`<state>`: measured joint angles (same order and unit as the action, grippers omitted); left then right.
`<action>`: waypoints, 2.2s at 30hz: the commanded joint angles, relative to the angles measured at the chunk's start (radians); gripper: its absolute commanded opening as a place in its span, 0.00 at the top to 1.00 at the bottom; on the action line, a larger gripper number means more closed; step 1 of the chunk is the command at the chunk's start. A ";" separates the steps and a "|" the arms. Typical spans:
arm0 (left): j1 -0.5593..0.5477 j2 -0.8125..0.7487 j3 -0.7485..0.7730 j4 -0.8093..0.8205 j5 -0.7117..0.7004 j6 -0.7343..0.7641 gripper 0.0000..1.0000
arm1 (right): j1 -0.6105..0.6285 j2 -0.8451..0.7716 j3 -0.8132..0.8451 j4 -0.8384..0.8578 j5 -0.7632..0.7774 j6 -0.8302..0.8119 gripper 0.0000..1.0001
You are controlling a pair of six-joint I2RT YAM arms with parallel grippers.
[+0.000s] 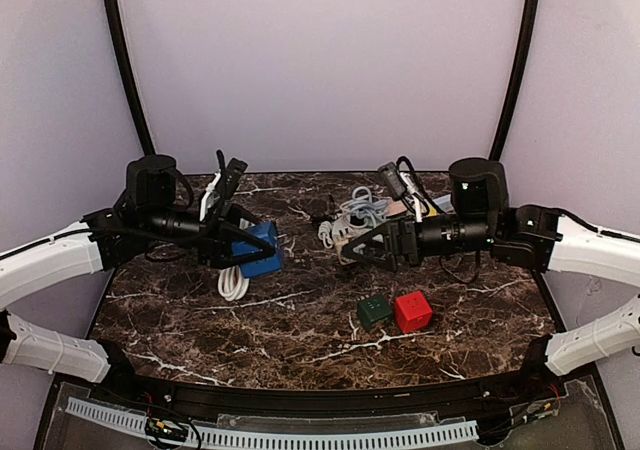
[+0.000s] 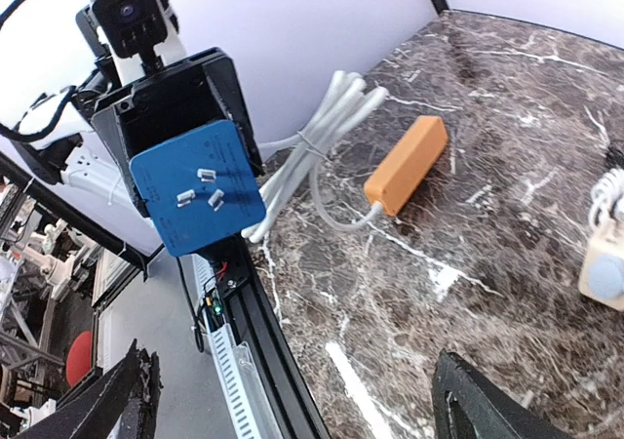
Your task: Pull the plug off the socket
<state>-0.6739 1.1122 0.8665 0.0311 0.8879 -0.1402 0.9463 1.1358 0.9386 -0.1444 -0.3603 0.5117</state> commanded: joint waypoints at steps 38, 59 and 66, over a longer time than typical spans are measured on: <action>-0.123 0.071 0.004 0.333 0.007 -0.139 0.99 | 0.149 0.348 0.145 0.418 -0.152 0.005 0.48; -0.122 -0.041 0.057 -0.065 -0.275 0.148 0.01 | 0.079 0.254 0.054 0.368 -0.010 0.086 1.00; -0.121 -0.040 0.075 -0.255 -0.316 0.293 0.01 | 0.052 0.212 0.050 0.336 -0.039 0.066 1.00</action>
<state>-0.7906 1.0725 0.9169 -0.0566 0.6193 0.0322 1.0080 1.4117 0.9756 0.1032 -0.3771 0.5892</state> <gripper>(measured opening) 0.987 0.544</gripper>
